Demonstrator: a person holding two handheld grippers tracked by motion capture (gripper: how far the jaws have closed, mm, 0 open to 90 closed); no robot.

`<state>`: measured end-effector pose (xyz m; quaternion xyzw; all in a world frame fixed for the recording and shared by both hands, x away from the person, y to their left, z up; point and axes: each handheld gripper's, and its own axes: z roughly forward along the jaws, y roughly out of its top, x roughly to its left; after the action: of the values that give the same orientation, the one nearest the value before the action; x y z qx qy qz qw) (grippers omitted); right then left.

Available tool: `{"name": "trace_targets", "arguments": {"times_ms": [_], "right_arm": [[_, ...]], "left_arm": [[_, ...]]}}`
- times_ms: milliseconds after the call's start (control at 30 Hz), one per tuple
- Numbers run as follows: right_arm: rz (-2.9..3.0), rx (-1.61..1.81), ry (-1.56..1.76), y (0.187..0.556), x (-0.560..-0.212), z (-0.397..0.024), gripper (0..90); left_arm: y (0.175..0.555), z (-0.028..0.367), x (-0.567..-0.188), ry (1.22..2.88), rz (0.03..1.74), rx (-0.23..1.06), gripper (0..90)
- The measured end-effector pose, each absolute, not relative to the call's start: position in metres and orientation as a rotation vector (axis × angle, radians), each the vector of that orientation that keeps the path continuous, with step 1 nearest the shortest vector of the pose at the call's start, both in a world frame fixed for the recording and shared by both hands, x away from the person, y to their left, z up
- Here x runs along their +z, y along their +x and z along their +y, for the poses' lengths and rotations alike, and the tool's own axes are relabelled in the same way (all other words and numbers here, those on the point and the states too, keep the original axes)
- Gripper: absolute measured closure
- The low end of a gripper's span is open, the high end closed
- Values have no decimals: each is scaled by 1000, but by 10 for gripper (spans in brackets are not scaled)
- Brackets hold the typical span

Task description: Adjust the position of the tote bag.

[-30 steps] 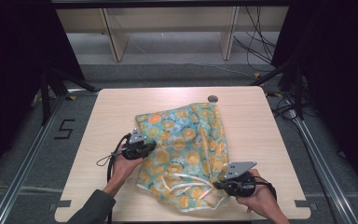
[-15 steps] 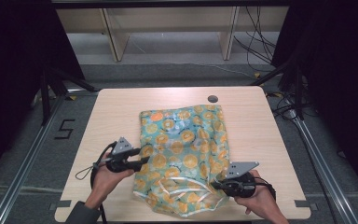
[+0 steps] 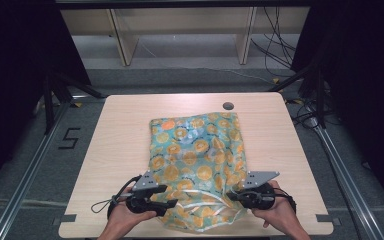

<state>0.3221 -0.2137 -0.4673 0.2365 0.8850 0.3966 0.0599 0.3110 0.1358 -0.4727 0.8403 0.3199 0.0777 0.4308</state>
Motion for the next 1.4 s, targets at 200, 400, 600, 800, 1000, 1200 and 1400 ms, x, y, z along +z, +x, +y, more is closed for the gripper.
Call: {"name": "trace_targets", "arguments": {"times_ms": [200,400,600,800,1000,1200,1400], "right_arm": [[2642,1215,726,320,-465,-213,888],[2633,1226,743,323,-465,-217,881],[2626,1223,753,325,-463,-218,877],[2623,1240,748,327,-463,-218,877],[2591,1264,767,330,-461,-220,875],[2545,1267,803,331,-460,-224,833],[2533,1272,861,330,-457,-224,722]], "left_arm": [[313,133,-474,2125,701,255,846],[318,138,-462,2070,691,310,889],[326,142,-452,2071,681,343,889],[337,143,-448,2088,678,349,888],[347,143,-443,2043,723,350,889],[362,144,-435,2014,731,387,890],[377,145,-427,2001,738,424,890]]}}
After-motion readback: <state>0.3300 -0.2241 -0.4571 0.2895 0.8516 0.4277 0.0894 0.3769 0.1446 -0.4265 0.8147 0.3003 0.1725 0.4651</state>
